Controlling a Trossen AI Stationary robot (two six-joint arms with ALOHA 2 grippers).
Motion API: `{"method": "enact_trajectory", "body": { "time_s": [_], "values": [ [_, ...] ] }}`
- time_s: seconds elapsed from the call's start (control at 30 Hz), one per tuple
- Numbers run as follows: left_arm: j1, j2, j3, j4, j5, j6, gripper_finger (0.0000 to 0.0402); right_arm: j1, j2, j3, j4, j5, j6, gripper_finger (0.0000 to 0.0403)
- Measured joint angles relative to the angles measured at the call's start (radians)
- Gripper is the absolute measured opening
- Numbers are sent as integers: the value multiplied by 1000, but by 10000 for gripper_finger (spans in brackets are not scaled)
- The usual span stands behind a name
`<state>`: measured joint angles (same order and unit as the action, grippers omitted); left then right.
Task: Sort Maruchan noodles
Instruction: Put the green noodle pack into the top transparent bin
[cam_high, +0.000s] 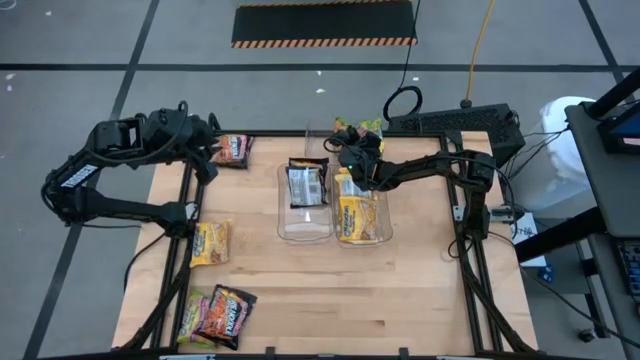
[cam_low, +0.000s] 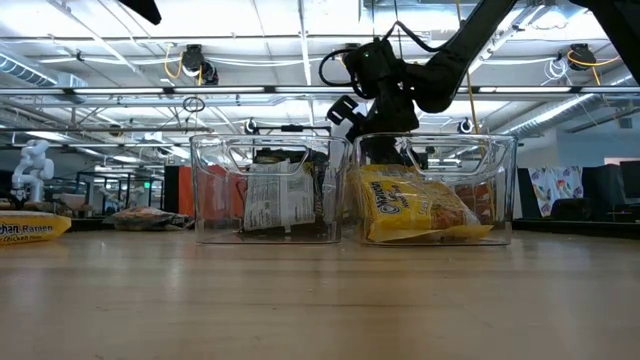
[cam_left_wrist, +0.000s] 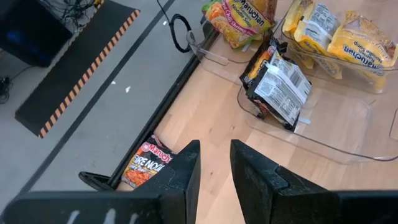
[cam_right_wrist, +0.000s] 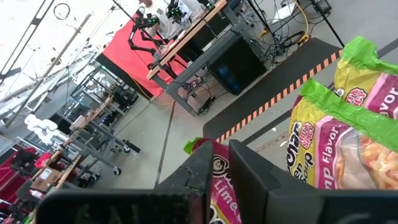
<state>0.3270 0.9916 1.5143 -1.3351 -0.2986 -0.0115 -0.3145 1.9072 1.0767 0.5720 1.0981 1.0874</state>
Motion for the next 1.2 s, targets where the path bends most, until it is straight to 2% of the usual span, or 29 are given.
{"method": "enact_trajectory", "body": {
  "time_s": [0.23, 0.47, 0.67, 0.73, 0.83, 1.03, 1.2],
  "values": [
    [0, 32, 0, 26, -77, 76, 95, 0, 0, 0, 0, -2, 0, 3],
    [3, 112, 0, 156, -104, 139, 95, 0, 0, 0, 7, -3, 0, 1],
    [70, 237, 0, 235, -94, 232, 95, 0, 0, 0, 7, -3, 0, 0],
    [111, 283, 0, 272, -31, 261, 95, 0, 0, 0, 8, -3, 0, 0],
    [184, 352, 0, 318, 123, 308, 95, 0, 0, 0, 16, -3, 0, 0],
    [300, 466, 0, 434, 337, 312, 95, 0, 0, 0, 49, -4, -38, 0],
    [370, 551, 0, 549, 629, 321, 95, 0, 0, 0, 68, -4, -59, 0]
  ]
}}
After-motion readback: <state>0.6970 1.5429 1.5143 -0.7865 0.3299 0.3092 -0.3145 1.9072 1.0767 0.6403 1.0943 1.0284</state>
